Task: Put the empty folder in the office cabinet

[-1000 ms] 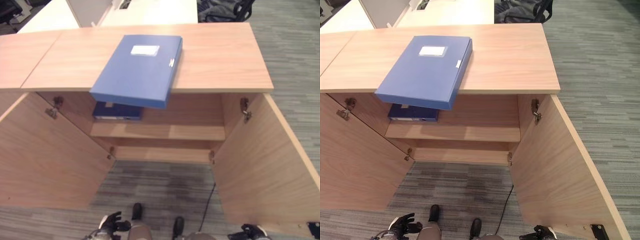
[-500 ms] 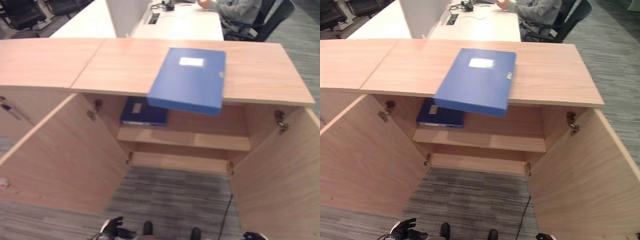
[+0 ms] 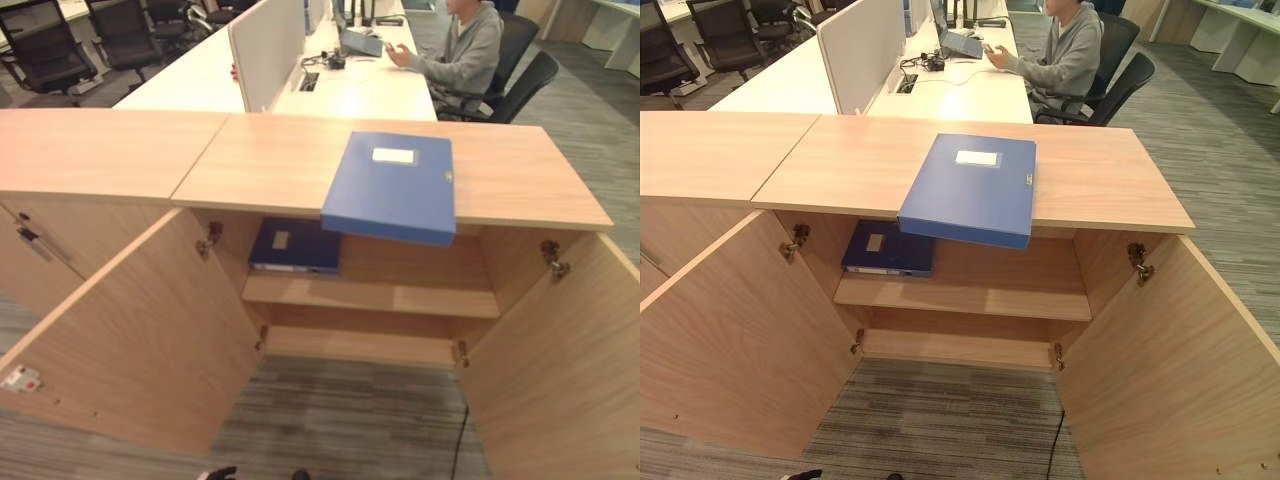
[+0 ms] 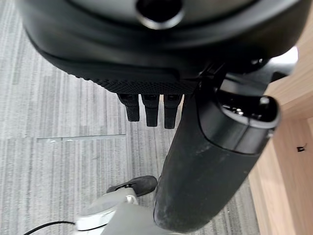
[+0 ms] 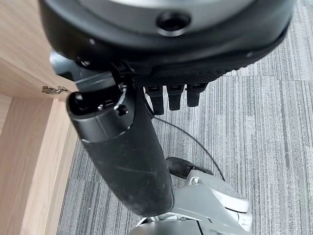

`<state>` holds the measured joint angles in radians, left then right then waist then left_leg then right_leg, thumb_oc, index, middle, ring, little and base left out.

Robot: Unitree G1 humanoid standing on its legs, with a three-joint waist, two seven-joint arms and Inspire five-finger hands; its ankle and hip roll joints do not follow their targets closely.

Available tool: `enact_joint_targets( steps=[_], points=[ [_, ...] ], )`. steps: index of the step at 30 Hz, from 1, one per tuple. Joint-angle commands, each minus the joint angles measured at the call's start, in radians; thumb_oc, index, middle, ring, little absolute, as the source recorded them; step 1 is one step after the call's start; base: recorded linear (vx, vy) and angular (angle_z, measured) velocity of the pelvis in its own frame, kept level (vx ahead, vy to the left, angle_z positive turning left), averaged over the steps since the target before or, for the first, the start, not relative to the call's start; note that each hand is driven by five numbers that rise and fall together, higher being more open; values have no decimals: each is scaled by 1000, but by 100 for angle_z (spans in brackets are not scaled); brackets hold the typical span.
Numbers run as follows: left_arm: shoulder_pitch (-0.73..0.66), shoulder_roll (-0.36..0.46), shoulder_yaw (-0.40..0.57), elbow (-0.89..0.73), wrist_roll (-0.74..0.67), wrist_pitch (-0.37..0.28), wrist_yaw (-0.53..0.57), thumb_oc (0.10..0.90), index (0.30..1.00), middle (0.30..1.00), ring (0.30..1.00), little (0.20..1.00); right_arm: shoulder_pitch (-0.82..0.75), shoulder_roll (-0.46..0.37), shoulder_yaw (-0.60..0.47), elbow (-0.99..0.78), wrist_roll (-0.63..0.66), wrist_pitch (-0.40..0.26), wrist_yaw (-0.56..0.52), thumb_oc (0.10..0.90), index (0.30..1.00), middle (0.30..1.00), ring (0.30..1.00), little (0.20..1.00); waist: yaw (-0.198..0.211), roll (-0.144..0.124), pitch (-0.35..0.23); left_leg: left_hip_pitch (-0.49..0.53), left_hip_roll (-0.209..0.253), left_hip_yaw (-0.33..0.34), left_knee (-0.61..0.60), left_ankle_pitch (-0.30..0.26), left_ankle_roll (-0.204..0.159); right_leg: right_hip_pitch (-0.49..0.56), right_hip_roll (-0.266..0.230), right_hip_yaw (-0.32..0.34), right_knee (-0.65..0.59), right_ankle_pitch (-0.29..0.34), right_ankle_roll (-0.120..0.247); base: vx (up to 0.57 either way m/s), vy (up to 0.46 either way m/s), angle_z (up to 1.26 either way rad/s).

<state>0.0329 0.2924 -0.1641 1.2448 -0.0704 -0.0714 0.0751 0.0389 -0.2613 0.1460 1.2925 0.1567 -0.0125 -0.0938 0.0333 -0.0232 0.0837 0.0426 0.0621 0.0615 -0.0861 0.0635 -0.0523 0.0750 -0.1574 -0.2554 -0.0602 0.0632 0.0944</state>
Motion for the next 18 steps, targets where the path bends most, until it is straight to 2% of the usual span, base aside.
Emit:
enact_joint_targets(
  steps=[1, 3, 5, 7, 9, 10, 12, 15, 17, 18],
  points=[
    [-96, 42, -7, -12, 15, -35, 34, 800, 900, 900, 900, 900, -65, -31, 4, -1, -15, -2, -4, 800, 900, 900, 900, 900, 31, -9, 60, 50, 51, -10, -1, -88, -46, 6, -156, 50, 117, -45, 154, 3, 35, -5],
    [-100, 47, -10, -34, 16, -38, 41, 800, 900, 900, 900, 900, -65, -30, 4, -4, -14, -2, -6, 800, 900, 900, 900, 900, 31, -10, 61, 50, 46, -9, -1, -91, -44, 3, -160, 51, 119, -43, 157, 6, 41, -5],
    [-123, 82, -32, -145, 77, -55, 107, 800, 900, 900, 900, 900, -67, -27, -1, -10, -8, -10, -15, 800, 900, 900, 900, 900, 32, -8, 60, 52, 39, -8, -1, -96, -41, 4, -167, 47, 113, -36, 159, 9, 36, -1],
    [-118, 148, -29, -388, 192, -57, 209, 800, 900, 900, 900, 900, -66, -20, -19, -31, -5, -32, -47, 800, 900, 900, 900, 900, 44, -11, 61, 50, 40, -9, -1, -96, -45, 13, -168, 35, 97, -35, 160, -2, -27, -3],
    [-30, 210, 22, -701, 319, -66, 257, 800, 900, 900, 900, 900, -43, -4, -40, -58, -15, -44, -61, 800, 900, 900, 900, 900, 62, -19, 62, 49, 47, -9, -1, -96, -53, 24, -166, 22, 75, -40, 161, 6, -83, 0],
    [-21, 212, 26, -710, 321, -62, 255, 800, 900, 900, 900, 900, -41, -3, -37, -59, -16, -43, -62, 800, 900, 900, 900, 900, 60, -21, 61, 50, 47, -9, -1, -96, -53, 26, -165, 22, 74, -39, 160, 15, -87, 4],
    [-2, 248, 66, -865, 461, -61, 334, 800, 900, 900, 900, 900, -19, 1, -44, -67, -37, -46, -62, 800, 900, 900, 900, 900, 63, -29, 58, 51, 57, -7, -1, -96, -63, 38, -160, 19, 54, -42, 159, 17, -83, 5],
    [-5, 266, 93, -927, 539, -50, 388, 800, 900, 900, 900, 900, -7, -1, -39, -71, -48, -45, -62, 800, 900, 900, 900, 900, 59, -33, 55, 56, 66, -4, -1, -96, -71, 50, -154, 19, 41, -45, 158, 20, -83, 1],
    [-26, 341, 118, -1021, 680, -24, 433, 800, 900, 900, 900, 900, 8, -11, -38, -80, -53, -48, -58, 800, 900, 900, 900, 900, 54, -33, 55, 61, 80, 0, -1, -94, -83, 58, -144, 19, 33, -50, 156, 8, -85, -6],
    [-22, 341, 122, -1028, 683, -21, 431, 800, 900, 900, 900, 900, 8, -9, -37, -81, -53, -47, -58, 800, 900, 900, 900, 900, 54, -34, 56, 63, 82, 1, -1, -95, -84, 59, -143, 19, 32, -49, 156, -6, -99, -7]
  ],
)
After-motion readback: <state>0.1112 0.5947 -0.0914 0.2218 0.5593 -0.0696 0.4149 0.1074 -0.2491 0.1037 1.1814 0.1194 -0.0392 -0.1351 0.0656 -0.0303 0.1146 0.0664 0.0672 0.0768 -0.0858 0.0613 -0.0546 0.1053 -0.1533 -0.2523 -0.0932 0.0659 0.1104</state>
